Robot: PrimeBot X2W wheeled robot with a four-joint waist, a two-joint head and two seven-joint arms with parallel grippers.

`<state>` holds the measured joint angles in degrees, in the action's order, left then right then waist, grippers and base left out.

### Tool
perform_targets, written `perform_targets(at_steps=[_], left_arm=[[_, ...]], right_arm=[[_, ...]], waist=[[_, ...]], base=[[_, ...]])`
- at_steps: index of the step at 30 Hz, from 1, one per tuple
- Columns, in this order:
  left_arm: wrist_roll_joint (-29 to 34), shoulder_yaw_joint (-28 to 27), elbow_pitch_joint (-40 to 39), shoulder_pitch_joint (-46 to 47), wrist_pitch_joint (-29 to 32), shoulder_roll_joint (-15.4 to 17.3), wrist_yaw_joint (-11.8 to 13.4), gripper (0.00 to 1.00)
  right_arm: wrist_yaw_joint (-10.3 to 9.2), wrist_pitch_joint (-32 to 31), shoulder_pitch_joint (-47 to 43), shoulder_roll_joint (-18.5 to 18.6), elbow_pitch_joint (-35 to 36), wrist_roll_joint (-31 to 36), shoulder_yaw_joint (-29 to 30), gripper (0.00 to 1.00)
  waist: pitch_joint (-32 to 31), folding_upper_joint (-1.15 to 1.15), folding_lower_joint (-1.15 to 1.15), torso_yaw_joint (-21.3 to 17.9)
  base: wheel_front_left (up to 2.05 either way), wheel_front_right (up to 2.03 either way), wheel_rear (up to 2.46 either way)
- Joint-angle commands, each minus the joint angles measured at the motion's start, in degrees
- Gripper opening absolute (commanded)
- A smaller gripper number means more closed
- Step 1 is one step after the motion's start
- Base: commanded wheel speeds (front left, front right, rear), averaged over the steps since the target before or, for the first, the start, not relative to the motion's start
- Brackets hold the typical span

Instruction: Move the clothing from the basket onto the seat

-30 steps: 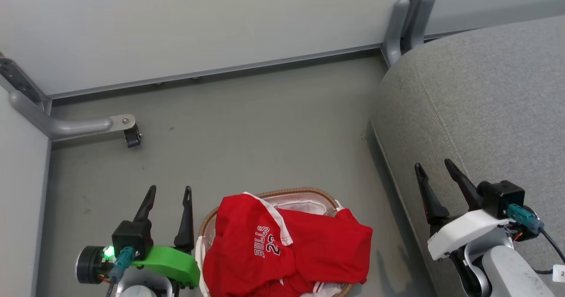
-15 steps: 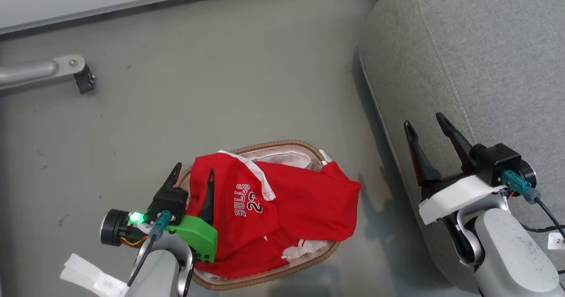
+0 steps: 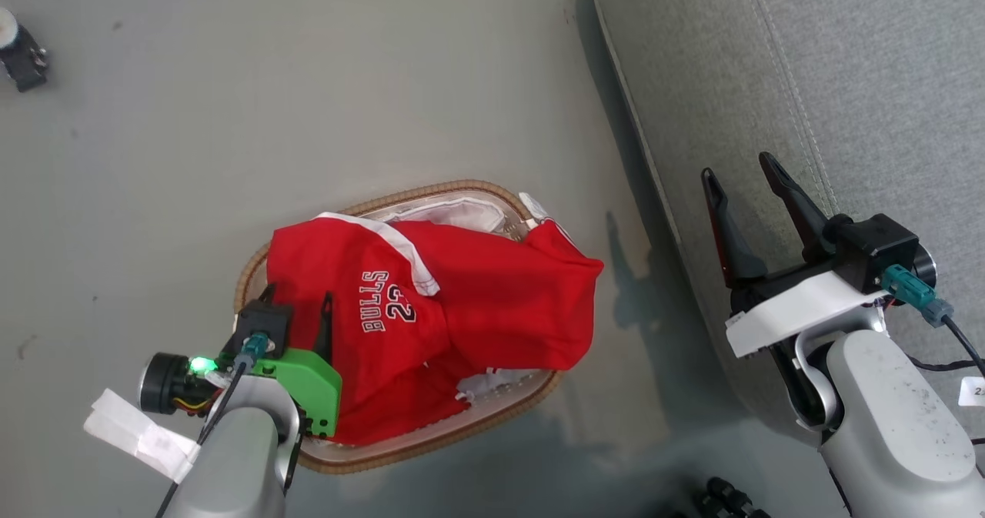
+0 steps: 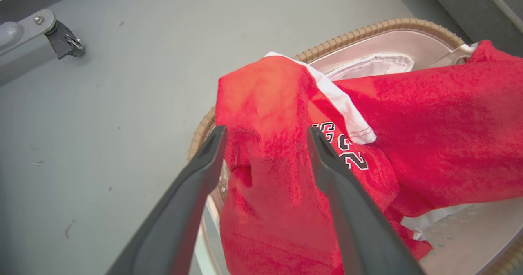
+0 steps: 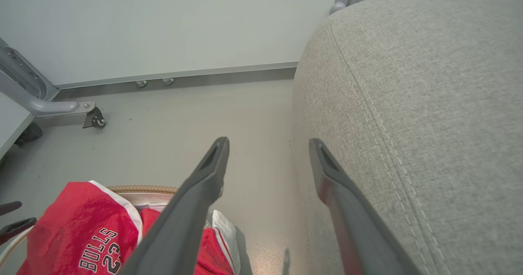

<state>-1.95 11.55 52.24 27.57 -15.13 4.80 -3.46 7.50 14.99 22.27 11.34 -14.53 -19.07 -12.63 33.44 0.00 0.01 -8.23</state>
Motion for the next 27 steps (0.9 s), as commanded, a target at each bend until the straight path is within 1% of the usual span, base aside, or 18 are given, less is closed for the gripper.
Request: perform_targets(at_steps=[1, 6, 10, 13, 22, 27], left_arm=[[0.9, 0.3, 0.8, 2.0, 0.0, 0.7, 0.3, 1.00], [0.9, 0.3, 5.1, 4.9, 0.0, 1.5, 1.1, 1.00], [0.6, 0.5, 10.3, 8.0, 0.0, 1.5, 1.1, 1.00], [0.7, 1.3, 13.1, 10.4, 0.0, 1.1, 0.2, 1.00], [1.2, 4.1, 17.4, 15.1, 0.0, -0.2, -1.3, 1.00], [1.8, 6.1, 18.3, 16.8, 0.0, -0.9, -2.0, 1.00]], right_arm=[[-0.02, 0.3, 0.8, 0.1, 0.3, -0.2, 0.0, 1.00], [-0.02, 0.3, 1.5, 0.3, 1.0, 0.0, 0.1, 1.00], [-0.02, 0.3, 2.3, 0.3, 2.1, 0.0, 0.3, 1.00], [-0.02, 0.3, 3.1, 0.1, 2.8, 0.2, 0.1, 1.00], [-0.02, 0.3, 5.1, -0.3, 5.9, 0.5, -0.9, 1.00], [-0.02, 0.3, 6.1, -0.5, 7.9, 0.7, -0.8, 1.00]], waist=[[3.8, 0.00, -0.01, -2.0], [6.5, 0.00, -0.01, -2.5], [8.4, 0.00, -0.01, -2.9], [9.8, 0.00, -0.01, -3.2], [12.8, 0.00, -0.01, -3.5], [14.4, 0.00, -0.01, -3.8]], base=[[0.00, 0.00, 0.00], [0.00, 0.00, 0.00], [0.00, 0.00, 0.00], [0.00, 0.00, 0.00], [0.00, 0.00, 0.00], [0.00, 0.00, 0.00]])
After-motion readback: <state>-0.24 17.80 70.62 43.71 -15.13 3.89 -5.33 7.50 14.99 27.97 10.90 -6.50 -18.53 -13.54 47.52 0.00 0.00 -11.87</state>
